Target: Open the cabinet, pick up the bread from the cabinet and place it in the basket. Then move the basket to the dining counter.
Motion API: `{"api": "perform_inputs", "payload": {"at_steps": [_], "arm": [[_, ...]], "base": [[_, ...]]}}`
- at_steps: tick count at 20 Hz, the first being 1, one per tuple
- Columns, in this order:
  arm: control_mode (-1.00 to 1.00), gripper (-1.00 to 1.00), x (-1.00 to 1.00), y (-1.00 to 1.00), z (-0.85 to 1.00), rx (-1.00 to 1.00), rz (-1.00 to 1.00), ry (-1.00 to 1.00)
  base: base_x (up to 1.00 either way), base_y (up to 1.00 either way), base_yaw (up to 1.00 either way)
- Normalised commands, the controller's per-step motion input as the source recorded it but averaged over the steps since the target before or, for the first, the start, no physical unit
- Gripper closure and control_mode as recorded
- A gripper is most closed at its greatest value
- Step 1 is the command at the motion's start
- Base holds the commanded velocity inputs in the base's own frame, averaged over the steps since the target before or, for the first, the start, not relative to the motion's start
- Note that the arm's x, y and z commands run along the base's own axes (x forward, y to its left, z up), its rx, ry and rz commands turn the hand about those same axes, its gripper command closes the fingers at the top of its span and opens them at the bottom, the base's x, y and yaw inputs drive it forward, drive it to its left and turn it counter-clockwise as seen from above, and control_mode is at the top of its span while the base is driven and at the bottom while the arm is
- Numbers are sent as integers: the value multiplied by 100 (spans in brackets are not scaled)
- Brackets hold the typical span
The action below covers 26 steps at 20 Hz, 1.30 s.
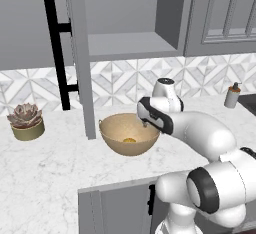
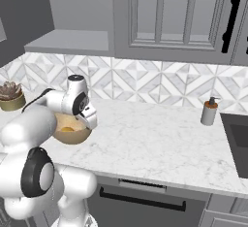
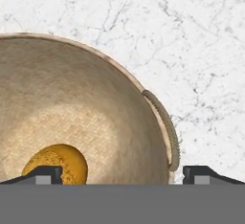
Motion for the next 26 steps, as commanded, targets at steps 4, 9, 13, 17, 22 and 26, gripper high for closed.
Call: {"api": "perform_inputs", "payload": {"at_steps": [4,9,13,17,22,26], "arm": [[-100,-100,-35,0,-8,0,0,-4],[-100,-100,-34,-5,-5,0,0,-2],[-100,-100,-9,-1,-9,-1,0,0],[-100,-100,4,0,-1,-3,0,0],[-100,-100,7,0,-11,-1,0,3],[-100,-100,3,0,-27,0,0,2]], "base": [[0,0,0],[0,0,0],[0,0,0],[0,0,0],[0,0,0],[0,0,0]]}}
